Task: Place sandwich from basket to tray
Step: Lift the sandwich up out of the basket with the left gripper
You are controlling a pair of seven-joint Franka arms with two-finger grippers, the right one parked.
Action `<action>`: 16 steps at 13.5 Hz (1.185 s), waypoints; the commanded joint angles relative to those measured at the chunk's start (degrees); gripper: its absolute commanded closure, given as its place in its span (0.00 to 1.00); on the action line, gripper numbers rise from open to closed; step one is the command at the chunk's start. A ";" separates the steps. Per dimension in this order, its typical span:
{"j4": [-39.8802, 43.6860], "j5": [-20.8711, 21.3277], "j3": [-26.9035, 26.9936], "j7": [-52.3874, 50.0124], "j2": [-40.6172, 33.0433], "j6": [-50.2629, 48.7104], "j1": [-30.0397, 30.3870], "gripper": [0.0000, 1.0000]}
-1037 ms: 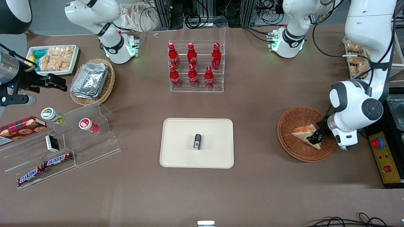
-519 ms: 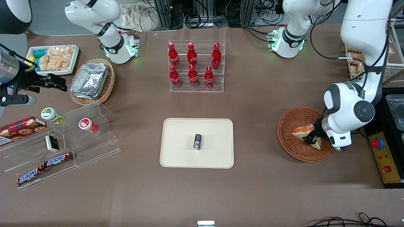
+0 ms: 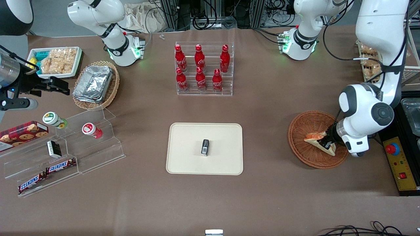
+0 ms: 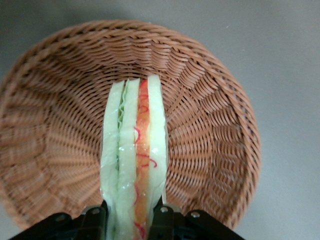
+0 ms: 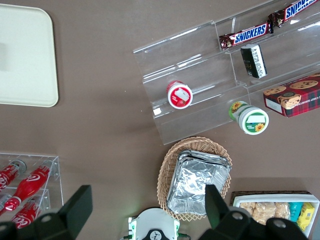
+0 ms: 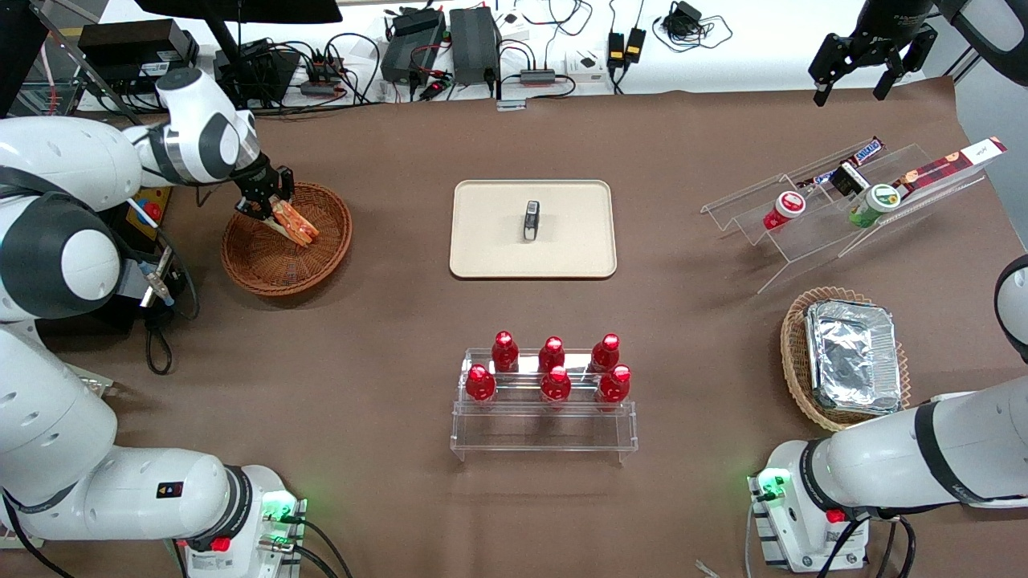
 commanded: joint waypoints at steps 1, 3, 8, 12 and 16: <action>8.09 0.66 -0.79 -1.01 -5.44 -16.83 -0.66 1.00; 17.92 1.71 -3.33 -1.00 -5.54 -29.76 -0.66 1.00; 26.15 3.47 -10.10 5.12 -6.59 -38.87 -0.58 1.00; 26.93 3.30 -16.42 9.72 -4.76 -39.40 -0.66 1.00; 28.52 4.70 -19.25 9.28 -1.94 -38.79 -5.39 1.00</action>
